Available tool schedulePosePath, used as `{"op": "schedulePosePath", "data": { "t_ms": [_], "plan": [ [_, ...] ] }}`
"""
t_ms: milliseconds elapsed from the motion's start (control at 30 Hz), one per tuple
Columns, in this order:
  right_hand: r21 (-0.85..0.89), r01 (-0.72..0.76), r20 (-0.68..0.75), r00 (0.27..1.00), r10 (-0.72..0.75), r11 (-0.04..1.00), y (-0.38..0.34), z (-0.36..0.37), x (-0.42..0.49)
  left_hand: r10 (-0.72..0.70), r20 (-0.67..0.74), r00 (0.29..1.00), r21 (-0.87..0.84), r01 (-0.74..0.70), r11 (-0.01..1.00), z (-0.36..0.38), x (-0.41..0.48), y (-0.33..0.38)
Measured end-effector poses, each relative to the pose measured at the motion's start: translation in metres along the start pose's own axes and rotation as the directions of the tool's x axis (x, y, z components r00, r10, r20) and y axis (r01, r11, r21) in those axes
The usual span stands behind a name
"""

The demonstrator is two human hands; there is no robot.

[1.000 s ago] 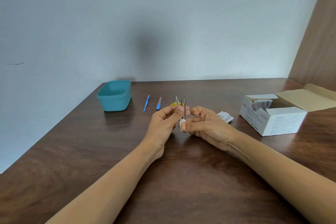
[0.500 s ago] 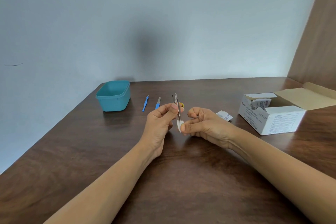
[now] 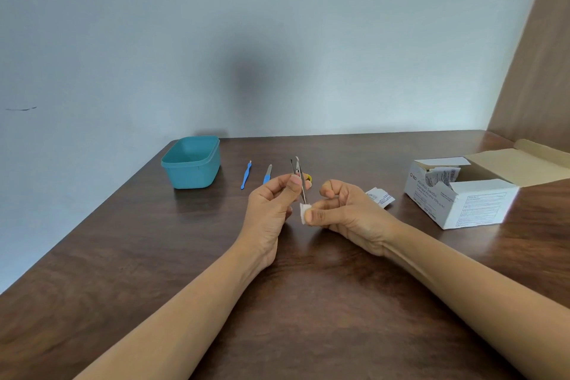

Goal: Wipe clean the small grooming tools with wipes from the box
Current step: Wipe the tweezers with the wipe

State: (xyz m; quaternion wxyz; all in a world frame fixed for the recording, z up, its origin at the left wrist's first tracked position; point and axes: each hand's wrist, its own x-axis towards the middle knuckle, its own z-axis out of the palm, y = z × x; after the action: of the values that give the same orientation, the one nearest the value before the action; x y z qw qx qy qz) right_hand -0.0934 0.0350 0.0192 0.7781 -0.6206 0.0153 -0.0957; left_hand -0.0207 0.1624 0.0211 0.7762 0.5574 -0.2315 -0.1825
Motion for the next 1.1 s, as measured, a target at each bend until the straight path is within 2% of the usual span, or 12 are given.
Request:
{"op": "schedulePosePath", "data": {
  "t_ms": [133,300,467,700,900,1100],
  "plan": [
    [-0.062,-0.011,0.023,1.000,0.012,0.998,-0.0020,0.0006,0.0001,-0.004,-0.007,1.000,-0.008,0.004,1.000,-0.0001,-0.0001,0.0011],
    [-0.052,-0.002,0.062,0.998,0.005,0.999,-0.0027,-0.0008,0.0000,0.015,-0.019,1.000,-0.019,-0.015,1.000,-0.0007,-0.0001,0.0006],
    [0.014,0.019,-0.008,1.000,-0.019,1.000,0.0008,-0.0001,0.0001,0.044,-0.026,0.999,-0.001,-0.045,0.999,-0.0003,-0.0003,0.0005],
    [-0.133,0.077,-0.044,0.996,-0.083,0.988,0.0051,0.0017,0.0013,0.057,-0.019,0.998,0.001,-0.057,0.998,0.0004,0.0006,0.0019],
    [-0.060,0.040,0.041,0.998,-0.037,0.997,0.0018,-0.0037,0.0027,0.054,-0.022,0.998,-0.012,-0.054,0.998,0.0006,-0.0004,0.0006],
    [-0.049,0.028,0.001,1.000,-0.028,0.998,0.0026,-0.0022,0.0017,0.080,-0.016,0.997,0.005,-0.080,0.997,0.0020,-0.0006,0.0008]
  ]
}}
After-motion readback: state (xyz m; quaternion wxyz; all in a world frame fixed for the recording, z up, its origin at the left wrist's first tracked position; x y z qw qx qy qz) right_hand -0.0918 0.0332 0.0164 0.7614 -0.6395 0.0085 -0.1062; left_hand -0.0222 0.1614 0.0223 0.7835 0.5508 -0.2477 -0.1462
